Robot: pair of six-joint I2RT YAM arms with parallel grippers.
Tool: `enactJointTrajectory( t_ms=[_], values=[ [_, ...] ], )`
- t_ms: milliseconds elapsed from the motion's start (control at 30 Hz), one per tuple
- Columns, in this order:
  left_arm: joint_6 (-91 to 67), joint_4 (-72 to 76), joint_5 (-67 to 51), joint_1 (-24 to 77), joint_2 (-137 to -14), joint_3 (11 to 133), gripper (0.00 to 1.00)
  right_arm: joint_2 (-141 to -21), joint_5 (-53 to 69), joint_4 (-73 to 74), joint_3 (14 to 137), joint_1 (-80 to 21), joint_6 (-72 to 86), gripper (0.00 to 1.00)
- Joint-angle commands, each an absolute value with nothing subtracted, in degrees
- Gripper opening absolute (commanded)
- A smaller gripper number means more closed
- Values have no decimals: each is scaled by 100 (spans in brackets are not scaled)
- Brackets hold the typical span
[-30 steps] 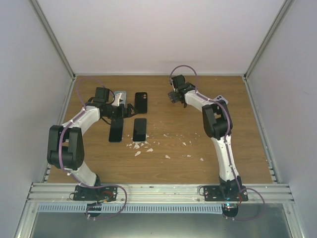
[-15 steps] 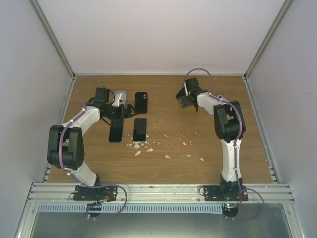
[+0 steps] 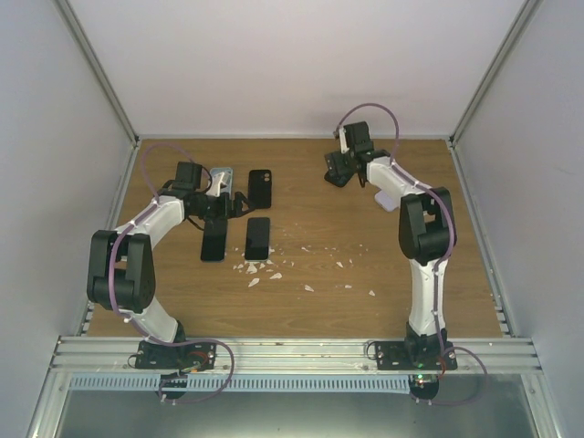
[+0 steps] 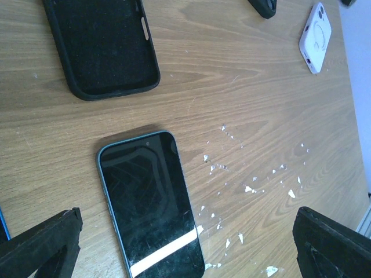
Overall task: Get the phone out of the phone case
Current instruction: Adjust the phone at the center of the board.
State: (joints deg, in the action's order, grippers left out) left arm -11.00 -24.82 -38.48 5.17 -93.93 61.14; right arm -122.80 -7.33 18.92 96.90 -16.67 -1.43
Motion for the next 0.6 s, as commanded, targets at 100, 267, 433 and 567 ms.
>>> enactJointTrajectory(
  t_ms=[100,267,433,567],
  values=[
    [-1043,-2312,-3805,550,-9211,6088,99,-13133,-923,2152,10718,-1789,-53,100],
    [-1037,-2277,-3773,553,-9125,6004,99,-13514,-1017,2196,11044,-1804,-70,100],
    [-1028,-2265,-3780,550,-9146,5977,99,-13889,-1132,2212,11258,-1814,-136,100],
    [-1028,-2254,-3766,552,-9112,5943,99,-14056,-1338,2190,11223,-1804,-199,100]
  ],
)
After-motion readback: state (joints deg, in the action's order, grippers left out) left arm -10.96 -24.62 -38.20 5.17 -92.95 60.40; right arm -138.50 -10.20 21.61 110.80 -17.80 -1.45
